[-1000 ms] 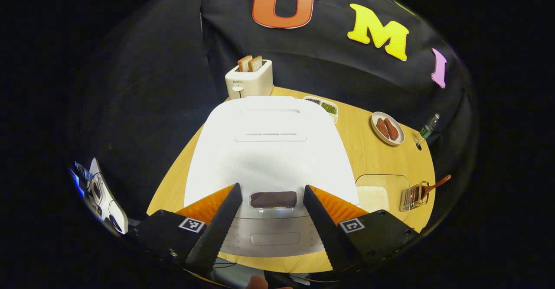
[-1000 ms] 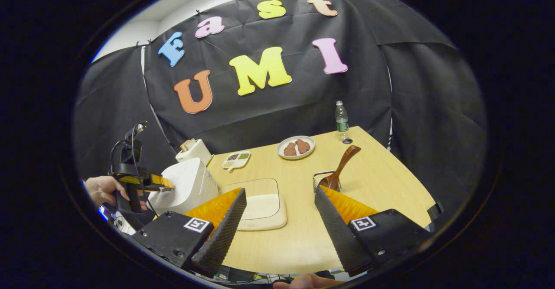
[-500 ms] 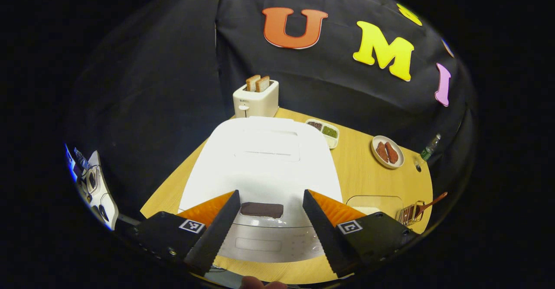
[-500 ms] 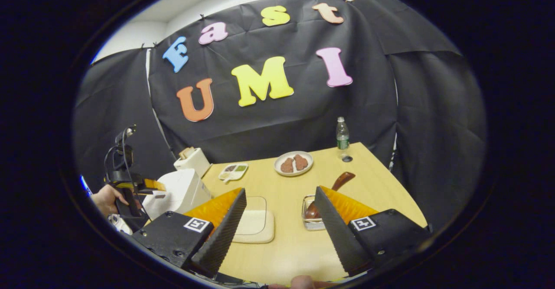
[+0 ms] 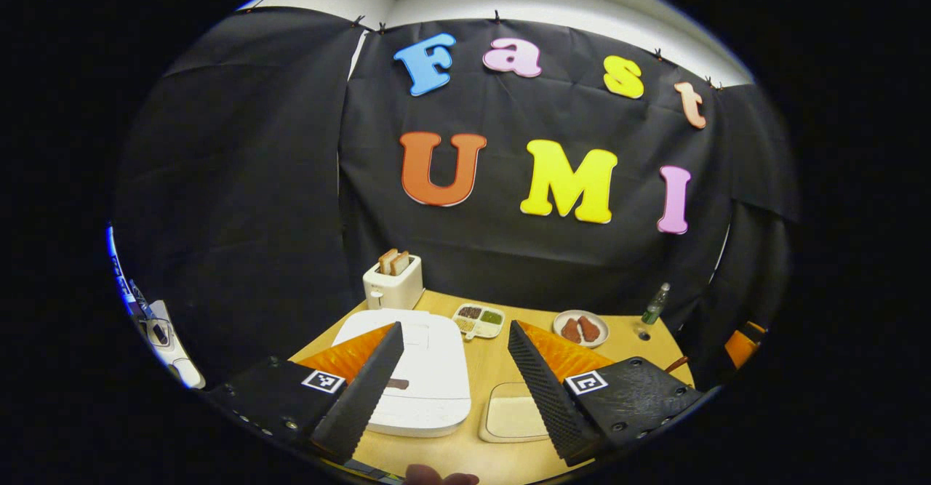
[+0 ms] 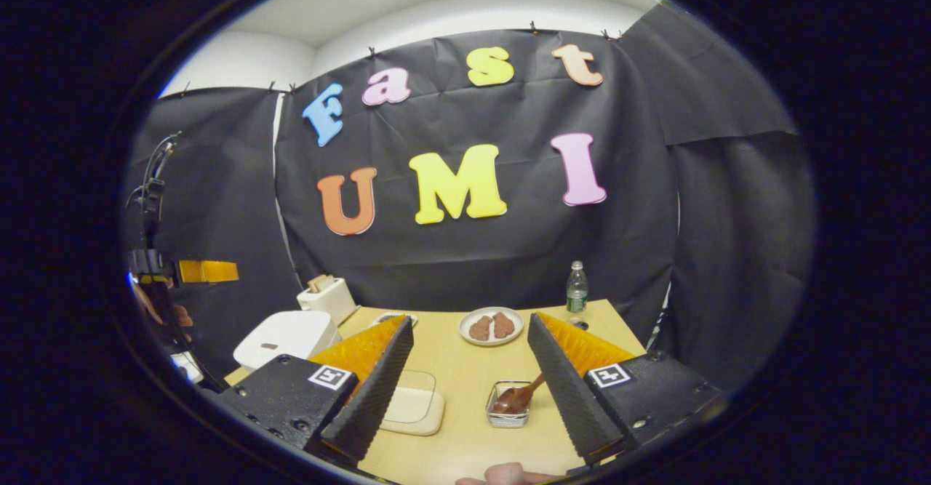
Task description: Close the left gripper, press the button to open the rice cooker; take a wooden spoon from the chopstick holder with the right hand, scoop a spoonful of rice and pour it into the rice cooker, then put the wooden spoon back into the chopstick holder.
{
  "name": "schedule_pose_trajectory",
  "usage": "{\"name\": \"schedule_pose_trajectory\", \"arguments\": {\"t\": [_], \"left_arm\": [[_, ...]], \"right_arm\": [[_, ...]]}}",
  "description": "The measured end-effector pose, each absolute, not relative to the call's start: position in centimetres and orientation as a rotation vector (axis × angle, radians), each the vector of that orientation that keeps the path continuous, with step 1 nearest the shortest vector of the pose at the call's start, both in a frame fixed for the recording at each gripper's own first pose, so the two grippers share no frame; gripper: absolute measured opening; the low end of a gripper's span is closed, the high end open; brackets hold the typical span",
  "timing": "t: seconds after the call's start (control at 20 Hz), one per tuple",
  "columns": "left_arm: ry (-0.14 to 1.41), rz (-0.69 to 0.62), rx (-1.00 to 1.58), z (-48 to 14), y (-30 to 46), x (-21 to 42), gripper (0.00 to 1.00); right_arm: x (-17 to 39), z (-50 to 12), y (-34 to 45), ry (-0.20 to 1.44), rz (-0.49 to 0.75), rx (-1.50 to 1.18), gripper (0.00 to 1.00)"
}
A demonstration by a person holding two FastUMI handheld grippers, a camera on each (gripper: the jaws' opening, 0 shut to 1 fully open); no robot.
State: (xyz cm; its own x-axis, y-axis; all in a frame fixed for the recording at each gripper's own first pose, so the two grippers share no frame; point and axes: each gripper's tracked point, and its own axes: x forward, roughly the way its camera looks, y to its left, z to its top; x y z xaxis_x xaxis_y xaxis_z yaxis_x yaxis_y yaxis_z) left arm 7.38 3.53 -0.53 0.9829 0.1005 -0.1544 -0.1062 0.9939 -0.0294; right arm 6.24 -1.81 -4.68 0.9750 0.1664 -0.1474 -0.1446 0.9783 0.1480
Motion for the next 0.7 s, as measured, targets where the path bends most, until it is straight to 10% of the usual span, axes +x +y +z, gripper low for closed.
{"name": "schedule_pose_trajectory", "arguments": {"t": [0.7], "left_arm": [[-0.034, -0.072, 0.007, 2.4, 0.8, -11.3, 0.94]], "right_arm": [[-9.4, 1.5, 3.7, -0.007, 0.038, 0.031, 1.00]]}}
